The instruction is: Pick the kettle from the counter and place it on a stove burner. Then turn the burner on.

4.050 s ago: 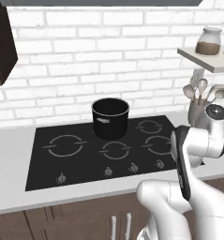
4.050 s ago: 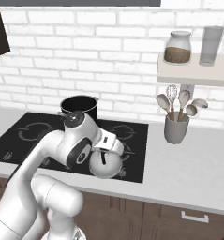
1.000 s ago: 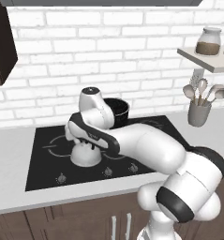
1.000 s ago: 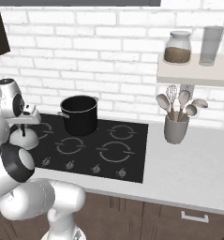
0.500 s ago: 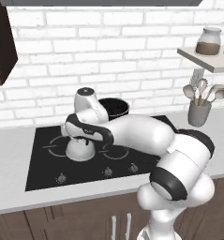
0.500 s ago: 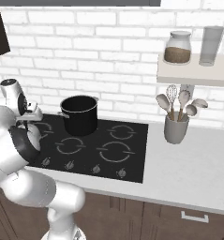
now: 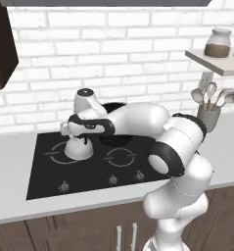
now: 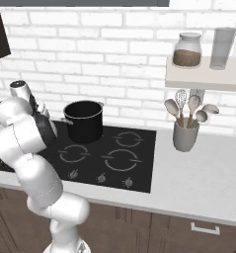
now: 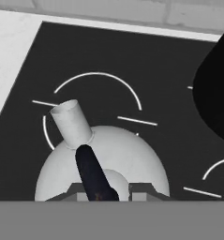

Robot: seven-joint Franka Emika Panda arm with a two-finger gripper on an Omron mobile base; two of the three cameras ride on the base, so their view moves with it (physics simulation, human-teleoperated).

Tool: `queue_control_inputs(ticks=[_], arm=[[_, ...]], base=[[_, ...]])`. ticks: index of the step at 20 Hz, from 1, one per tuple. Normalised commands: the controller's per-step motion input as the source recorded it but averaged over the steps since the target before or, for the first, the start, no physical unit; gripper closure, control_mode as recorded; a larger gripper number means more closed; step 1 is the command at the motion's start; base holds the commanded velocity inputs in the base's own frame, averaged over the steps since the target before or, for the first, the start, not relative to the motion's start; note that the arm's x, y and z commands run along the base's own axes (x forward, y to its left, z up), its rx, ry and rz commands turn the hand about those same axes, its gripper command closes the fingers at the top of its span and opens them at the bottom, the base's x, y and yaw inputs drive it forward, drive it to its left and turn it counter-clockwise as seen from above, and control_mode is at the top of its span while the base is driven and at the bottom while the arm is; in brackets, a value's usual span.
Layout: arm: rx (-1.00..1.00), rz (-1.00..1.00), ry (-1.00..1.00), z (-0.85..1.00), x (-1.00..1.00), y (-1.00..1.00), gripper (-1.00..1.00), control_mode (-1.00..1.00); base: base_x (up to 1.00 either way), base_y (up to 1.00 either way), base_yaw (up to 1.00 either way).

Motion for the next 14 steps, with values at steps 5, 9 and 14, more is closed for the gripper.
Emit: queue_control_inputs(ticks=[5, 9, 14], arm=[[0.0, 0.0, 0.0, -0.12, 0.12, 0.27, 1.0, -1.0], [0.0, 0.0, 0.0, -0.31, 0.0, 0.18, 1.0, -1.0], [0.0, 0.0, 0.0, -0.49, 0.0, 0.05, 1.0, -1.0]], base=[[0.0, 0.0, 0.0], [0.0, 0.0, 0.0], [0.0, 0.0, 0.0]])
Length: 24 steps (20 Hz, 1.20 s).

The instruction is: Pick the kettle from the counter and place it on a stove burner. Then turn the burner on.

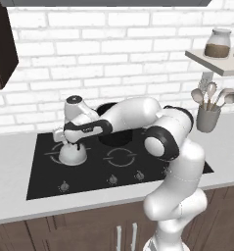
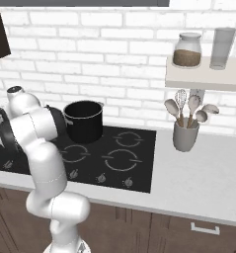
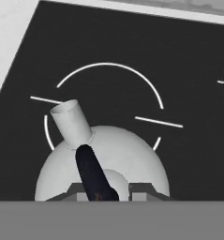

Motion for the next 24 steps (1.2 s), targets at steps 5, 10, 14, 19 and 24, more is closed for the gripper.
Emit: queue_control_inputs(ticks=[5, 10, 14, 19, 24], arm=[[0.0, 0.0, -0.05, -0.21, 0.0, 0.01, 1.0, -1.0], [0.0, 0.01, -0.1, 0.11, 0.12, 0.0, 1.0, -1.0], [0.0, 0.0, 0.0, 0.09, 0.51, 0.07, 1.0, -1.0], [0.0, 0.0, 0.0, 0.02, 0.48, 0.14, 1.0, -1.0], [0.0, 0.0, 0.0, 0.0, 0.08, 0.17, 1.0, -1.0]], base=[[0.0, 0.0, 0.0], [0.0, 0.0, 0.0], [0.0, 0.0, 0.0], [0.0, 0.0, 0.0], [0.0, 0.0, 0.0]])
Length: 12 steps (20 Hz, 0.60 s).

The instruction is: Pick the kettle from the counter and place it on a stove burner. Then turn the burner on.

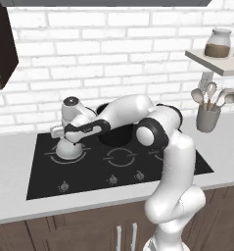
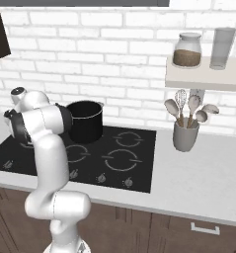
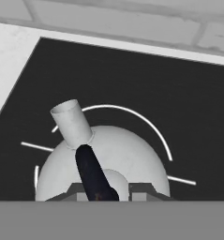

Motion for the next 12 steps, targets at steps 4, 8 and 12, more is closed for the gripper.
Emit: queue_control_inputs(ticks=[4, 8, 12], arm=[[0.0, 0.0, 0.0, -0.09, 0.05, 0.11, 1.0, -1.0], [0.0, 0.0, 0.0, -0.45, 0.0, 0.06, 1.0, -1.0], [-0.01, 0.0, 0.0, -0.3, 0.0, 0.02, 1.0, -1.0]], base=[[0.0, 0.0, 0.0], [0.0, 0.0, 0.0], [0.0, 0.0, 0.0]])
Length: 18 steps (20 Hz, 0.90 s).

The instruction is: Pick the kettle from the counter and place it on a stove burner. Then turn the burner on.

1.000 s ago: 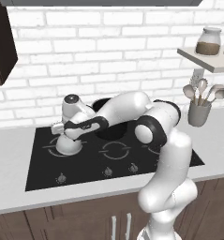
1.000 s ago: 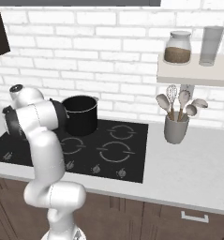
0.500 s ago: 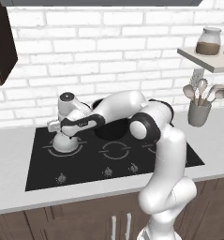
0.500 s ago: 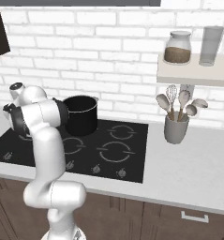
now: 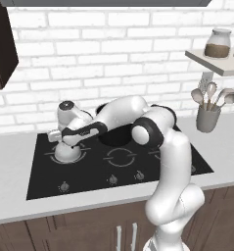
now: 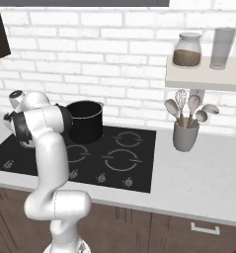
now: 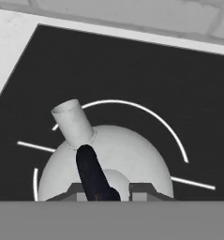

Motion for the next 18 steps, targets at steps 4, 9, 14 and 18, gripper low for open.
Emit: queue_control_inputs(ticks=[4, 9, 14, 18], arm=[[-0.03, 0.0, -0.02, -0.04, 0.0, 0.04, 1.0, -1.0], [-0.04, 0.0, -0.04, 0.06, 0.21, 0.02, 1.0, -1.0], [0.0, 0.0, -0.01, 0.0, 0.14, 0.0, 1.0, -1.0], [0.0, 0.0, 0.0, 0.0, 0.03, 0.01, -1.0, -1.0]], base=[[0.0, 0.0, 0.0], [0.0, 0.0, 0.0], [0.0, 0.0, 0.0], [0.0, 0.0, 0.0]])
